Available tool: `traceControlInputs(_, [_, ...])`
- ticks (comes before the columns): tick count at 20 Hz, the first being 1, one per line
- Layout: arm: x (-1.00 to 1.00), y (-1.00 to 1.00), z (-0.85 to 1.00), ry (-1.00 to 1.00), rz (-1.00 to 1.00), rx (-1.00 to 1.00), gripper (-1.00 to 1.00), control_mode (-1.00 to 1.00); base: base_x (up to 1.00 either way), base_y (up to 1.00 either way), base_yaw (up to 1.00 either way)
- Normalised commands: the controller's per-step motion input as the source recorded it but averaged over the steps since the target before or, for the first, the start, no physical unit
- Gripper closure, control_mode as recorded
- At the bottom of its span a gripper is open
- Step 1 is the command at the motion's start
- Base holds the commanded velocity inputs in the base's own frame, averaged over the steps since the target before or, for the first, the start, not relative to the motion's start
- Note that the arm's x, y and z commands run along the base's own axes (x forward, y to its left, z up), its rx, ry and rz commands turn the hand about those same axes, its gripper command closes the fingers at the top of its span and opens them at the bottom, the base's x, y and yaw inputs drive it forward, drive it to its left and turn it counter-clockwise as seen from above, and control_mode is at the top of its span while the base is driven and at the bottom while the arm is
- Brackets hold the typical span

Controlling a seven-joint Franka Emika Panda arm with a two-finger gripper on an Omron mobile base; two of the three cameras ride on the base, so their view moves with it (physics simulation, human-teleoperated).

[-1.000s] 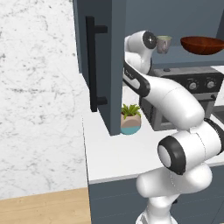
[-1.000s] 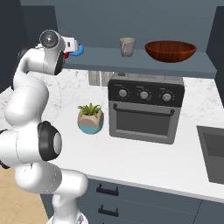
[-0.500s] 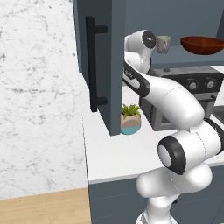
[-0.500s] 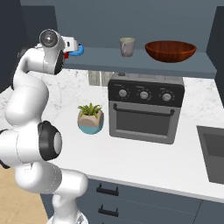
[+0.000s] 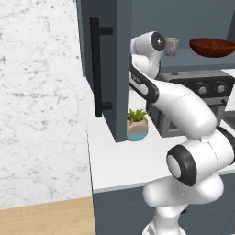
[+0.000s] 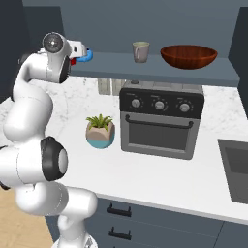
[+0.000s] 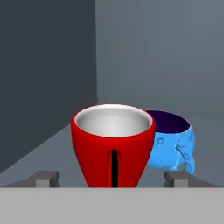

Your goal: Gather all objects into one cabinet and sort the glasses and bowls to opposite sides.

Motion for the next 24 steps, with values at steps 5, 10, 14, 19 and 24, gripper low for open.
traceControlInputs(5, [-0.46, -0.34, 0.0, -0.06, -0.04, 0.0, -1.0, -1.0, 0.0, 0.0, 0.0])
traceControlInputs(10, [-0.38, -0.63, 0.14, 0.0, -0.1, 0.0, -1.0, -1.0, 0.0, 0.0, 0.0])
traceControlInputs(14, [-0.31, -0.63, 0.27, 0.0, -0.14, 0.0, -1.0, -1.0, 0.0, 0.0, 0.0])
traceControlInputs(19, [-0.35, -0.79, 0.22, 0.0, -0.16, 0.0, -1.0, -1.0, 0.0, 0.0, 0.0])
traceControlInputs(24, [-0.25, -0.8, 0.06, 0.0, -0.21, 0.0, -1.0, -1.0, 0.0, 0.0, 0.0])
